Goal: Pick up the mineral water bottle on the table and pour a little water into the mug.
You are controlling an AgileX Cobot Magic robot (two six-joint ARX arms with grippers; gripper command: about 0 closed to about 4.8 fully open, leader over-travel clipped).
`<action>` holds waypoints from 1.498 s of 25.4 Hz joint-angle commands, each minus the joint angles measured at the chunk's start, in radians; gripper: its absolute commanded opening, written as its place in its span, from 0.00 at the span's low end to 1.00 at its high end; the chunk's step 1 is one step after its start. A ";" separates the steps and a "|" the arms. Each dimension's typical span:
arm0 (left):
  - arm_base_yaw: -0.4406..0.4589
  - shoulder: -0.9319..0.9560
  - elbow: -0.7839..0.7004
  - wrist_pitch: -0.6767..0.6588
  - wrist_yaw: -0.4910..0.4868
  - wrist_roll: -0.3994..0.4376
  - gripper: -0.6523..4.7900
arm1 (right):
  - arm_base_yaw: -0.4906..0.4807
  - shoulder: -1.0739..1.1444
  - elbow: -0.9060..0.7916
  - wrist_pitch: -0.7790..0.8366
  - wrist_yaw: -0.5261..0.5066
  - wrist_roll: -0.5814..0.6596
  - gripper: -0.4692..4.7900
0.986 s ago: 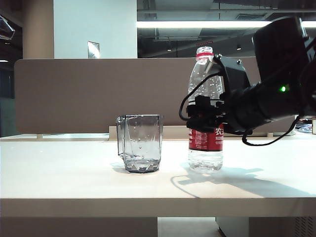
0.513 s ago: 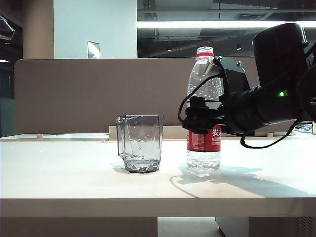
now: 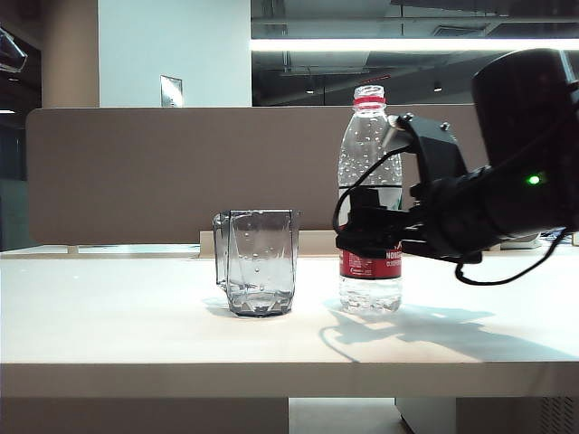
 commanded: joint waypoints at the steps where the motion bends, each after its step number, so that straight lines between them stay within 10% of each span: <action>1: -0.001 -0.001 0.001 0.010 0.003 0.004 0.11 | 0.004 -0.057 -0.047 0.019 0.003 0.004 1.00; 7: -0.001 -0.001 0.001 0.010 0.003 0.004 0.11 | 0.004 -0.223 -0.188 -0.011 0.010 0.004 0.91; 10: -0.001 -0.001 0.001 0.010 0.003 0.004 0.11 | 0.004 -0.387 -0.307 -0.074 0.010 0.003 0.18; 38: -0.001 -0.001 0.001 0.010 0.003 0.004 0.11 | -0.067 -1.179 -0.513 -0.848 0.064 0.019 0.08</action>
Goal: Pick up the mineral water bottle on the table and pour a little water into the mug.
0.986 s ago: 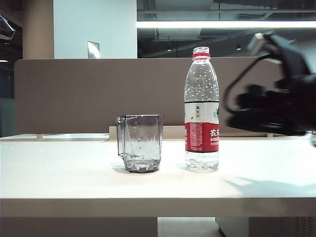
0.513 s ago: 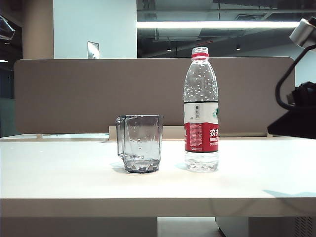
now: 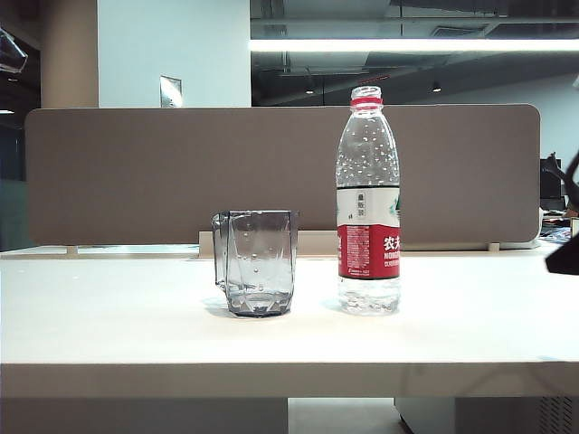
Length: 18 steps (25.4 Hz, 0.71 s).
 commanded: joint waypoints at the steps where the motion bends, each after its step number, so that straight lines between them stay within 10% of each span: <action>1: -0.001 -0.001 0.001 0.011 0.003 0.004 0.11 | -0.053 -0.014 -0.007 -0.059 -0.028 0.005 0.08; 9: -0.001 -0.001 0.001 0.011 0.003 0.004 0.11 | -0.274 -0.048 -0.008 -0.092 -0.256 0.004 0.08; 18: -0.001 -0.001 0.001 0.011 0.003 0.004 0.11 | -0.431 -0.351 -0.007 -0.349 -0.258 0.004 0.08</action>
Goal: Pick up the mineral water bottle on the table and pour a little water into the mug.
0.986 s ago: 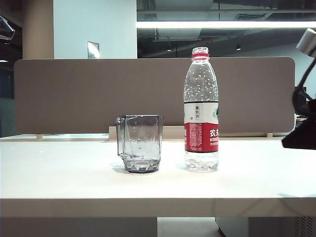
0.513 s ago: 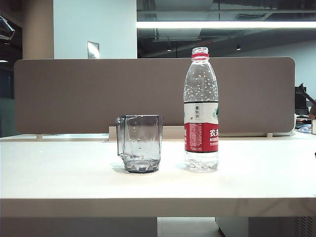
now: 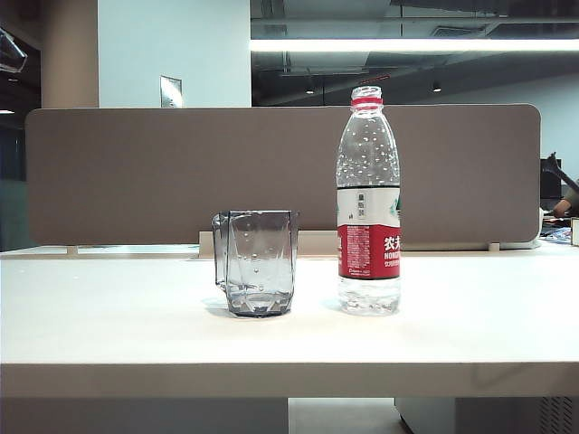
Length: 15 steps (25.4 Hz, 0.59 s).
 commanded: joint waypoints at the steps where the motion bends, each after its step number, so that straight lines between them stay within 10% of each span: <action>1: -0.001 -0.001 0.001 0.010 0.003 0.004 0.11 | -0.036 -0.099 -0.007 -0.096 0.035 0.003 0.08; 15: -0.001 -0.001 0.001 0.010 0.003 0.004 0.11 | -0.043 -0.229 -0.007 -0.143 0.201 0.036 0.08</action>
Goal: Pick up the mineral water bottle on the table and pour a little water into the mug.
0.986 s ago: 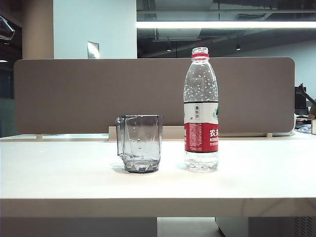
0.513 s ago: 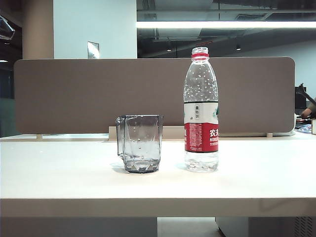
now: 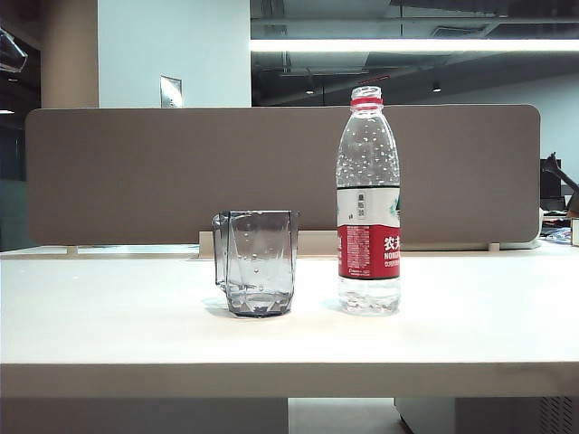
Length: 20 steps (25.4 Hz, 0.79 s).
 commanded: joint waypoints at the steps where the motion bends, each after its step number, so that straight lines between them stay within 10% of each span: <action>1: -0.001 -0.001 0.001 0.010 0.003 0.004 0.11 | 0.001 -0.049 -0.007 0.011 -0.006 0.003 0.08; 20: -0.001 -0.001 0.001 0.010 0.003 0.004 0.11 | -0.005 -0.139 -0.007 0.017 -0.043 -0.014 0.08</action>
